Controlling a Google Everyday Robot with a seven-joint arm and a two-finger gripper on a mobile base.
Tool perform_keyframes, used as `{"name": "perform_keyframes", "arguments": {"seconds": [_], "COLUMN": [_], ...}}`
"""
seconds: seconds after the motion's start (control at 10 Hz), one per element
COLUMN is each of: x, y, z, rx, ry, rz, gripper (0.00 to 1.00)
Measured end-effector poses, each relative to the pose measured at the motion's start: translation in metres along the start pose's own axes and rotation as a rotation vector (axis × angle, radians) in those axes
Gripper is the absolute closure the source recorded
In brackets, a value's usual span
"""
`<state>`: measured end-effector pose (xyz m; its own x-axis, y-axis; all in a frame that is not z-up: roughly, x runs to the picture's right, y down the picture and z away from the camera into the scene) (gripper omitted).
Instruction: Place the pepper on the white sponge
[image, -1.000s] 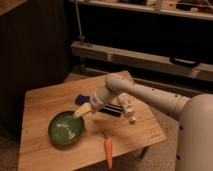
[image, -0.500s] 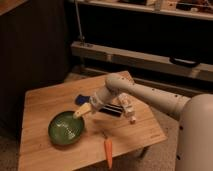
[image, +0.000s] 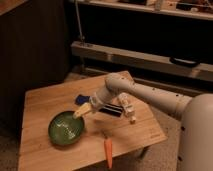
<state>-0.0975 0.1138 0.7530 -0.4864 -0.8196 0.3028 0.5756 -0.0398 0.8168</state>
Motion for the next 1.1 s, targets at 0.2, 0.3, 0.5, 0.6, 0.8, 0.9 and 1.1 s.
{"name": "perform_keyframes", "arguments": {"seconds": [0.2, 0.3, 0.5, 0.6, 0.8, 0.9, 1.1], "x": [-0.01, -0.025, -0.053, -0.071, -0.096, -0.101, -0.1], "y": [-0.013, -0.022, -0.025, -0.026, -0.024, -0.024, -0.024], "z": [-0.046, -0.086, -0.133, -0.153, -0.171, -0.176, -0.174], "rx": [-0.067, -0.118, -0.209, -0.294, -0.419, -0.447, -0.445], "ry": [0.053, 0.086, 0.113, 0.107, 0.076, 0.071, 0.068], "rz": [0.008, 0.02, 0.055, 0.085, 0.135, 0.147, 0.144], "gripper": [0.2, 0.2, 0.2, 0.2, 0.2, 0.2, 0.2]}}
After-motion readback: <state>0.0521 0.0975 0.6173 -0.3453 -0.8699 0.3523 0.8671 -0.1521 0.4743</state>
